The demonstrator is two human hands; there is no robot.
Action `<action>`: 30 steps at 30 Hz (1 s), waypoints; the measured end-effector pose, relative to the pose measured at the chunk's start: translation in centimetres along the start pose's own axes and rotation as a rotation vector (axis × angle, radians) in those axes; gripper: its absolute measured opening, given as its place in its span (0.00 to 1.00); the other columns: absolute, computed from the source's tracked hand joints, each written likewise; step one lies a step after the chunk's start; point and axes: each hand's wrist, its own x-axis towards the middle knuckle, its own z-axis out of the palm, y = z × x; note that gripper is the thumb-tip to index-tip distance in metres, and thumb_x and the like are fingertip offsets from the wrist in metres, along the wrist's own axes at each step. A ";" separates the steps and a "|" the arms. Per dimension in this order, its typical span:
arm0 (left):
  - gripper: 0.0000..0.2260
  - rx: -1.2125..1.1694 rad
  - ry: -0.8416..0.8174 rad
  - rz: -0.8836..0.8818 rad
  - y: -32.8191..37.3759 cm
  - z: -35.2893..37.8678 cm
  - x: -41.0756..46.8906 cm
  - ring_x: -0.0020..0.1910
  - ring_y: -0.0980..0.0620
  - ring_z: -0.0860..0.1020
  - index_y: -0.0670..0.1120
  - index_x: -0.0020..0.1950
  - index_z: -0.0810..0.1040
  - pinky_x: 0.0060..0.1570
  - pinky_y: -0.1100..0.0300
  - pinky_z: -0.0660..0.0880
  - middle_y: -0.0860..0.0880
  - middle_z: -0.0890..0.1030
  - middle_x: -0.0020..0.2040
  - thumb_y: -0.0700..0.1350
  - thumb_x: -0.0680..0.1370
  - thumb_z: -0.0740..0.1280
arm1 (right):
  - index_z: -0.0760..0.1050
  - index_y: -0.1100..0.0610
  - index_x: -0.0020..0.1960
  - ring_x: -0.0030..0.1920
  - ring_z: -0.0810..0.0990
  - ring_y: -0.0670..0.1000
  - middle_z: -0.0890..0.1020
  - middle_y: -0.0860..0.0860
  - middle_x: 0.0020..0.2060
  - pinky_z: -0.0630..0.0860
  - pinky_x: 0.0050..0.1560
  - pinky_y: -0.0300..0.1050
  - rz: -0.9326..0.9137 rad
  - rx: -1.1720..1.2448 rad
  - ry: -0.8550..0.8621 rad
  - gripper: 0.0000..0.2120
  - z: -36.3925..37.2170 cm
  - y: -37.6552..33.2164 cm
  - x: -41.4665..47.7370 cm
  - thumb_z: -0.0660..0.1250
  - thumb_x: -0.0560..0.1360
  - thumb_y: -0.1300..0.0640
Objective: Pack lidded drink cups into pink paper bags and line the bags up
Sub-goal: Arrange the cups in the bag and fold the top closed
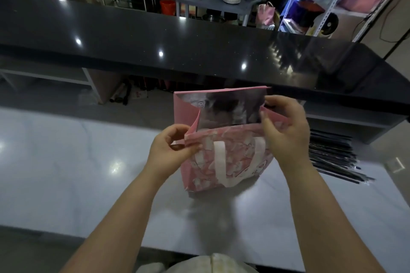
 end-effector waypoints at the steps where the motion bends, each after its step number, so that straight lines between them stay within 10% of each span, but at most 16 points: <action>1: 0.22 -0.007 -0.040 -0.033 -0.1 0.1 -0.2 0.50 0.56 0.82 0.50 0.54 0.79 0.45 0.62 0.80 0.52 0.83 0.50 0.44 0.63 0.80 | 0.78 0.51 0.55 0.51 0.80 0.50 0.81 0.47 0.49 0.78 0.53 0.44 -0.075 0.001 -0.090 0.11 0.3 -1.1 0.2 0.68 0.75 0.62; 9: 0.25 -0.060 -0.206 -0.182 0.2 -2.5 -1.3 0.58 0.55 0.79 0.59 0.64 0.72 0.51 0.55 0.81 0.55 0.78 0.62 0.55 0.70 0.76 | 0.78 0.49 0.60 0.48 0.81 0.43 0.82 0.44 0.51 0.78 0.48 0.38 0.328 -0.422 -1.157 0.11 5.8 -5.4 7.0 0.61 0.80 0.57; 17: 0.24 -0.291 0.000 -0.551 1.5 -3.1 -1.6 0.53 0.47 0.82 0.56 0.58 0.78 0.41 0.48 0.82 0.49 0.82 0.56 0.68 0.75 0.53 | 0.70 0.61 0.67 0.55 0.81 0.64 0.79 0.61 0.58 0.79 0.54 0.62 0.963 -0.023 -1.257 0.17 8.8 -2.2 8.1 0.56 0.83 0.52; 30: 0.28 -0.431 0.061 -0.817 0.5 -2.4 -0.2 0.61 0.36 0.77 0.53 0.69 0.73 0.52 0.32 0.76 0.42 0.76 0.65 0.68 0.78 0.52 | 0.68 0.65 0.66 0.62 0.75 0.69 0.75 0.68 0.62 0.72 0.63 0.66 1.168 0.242 -1.372 0.33 11.8 -0.9 7.0 0.51 0.80 0.37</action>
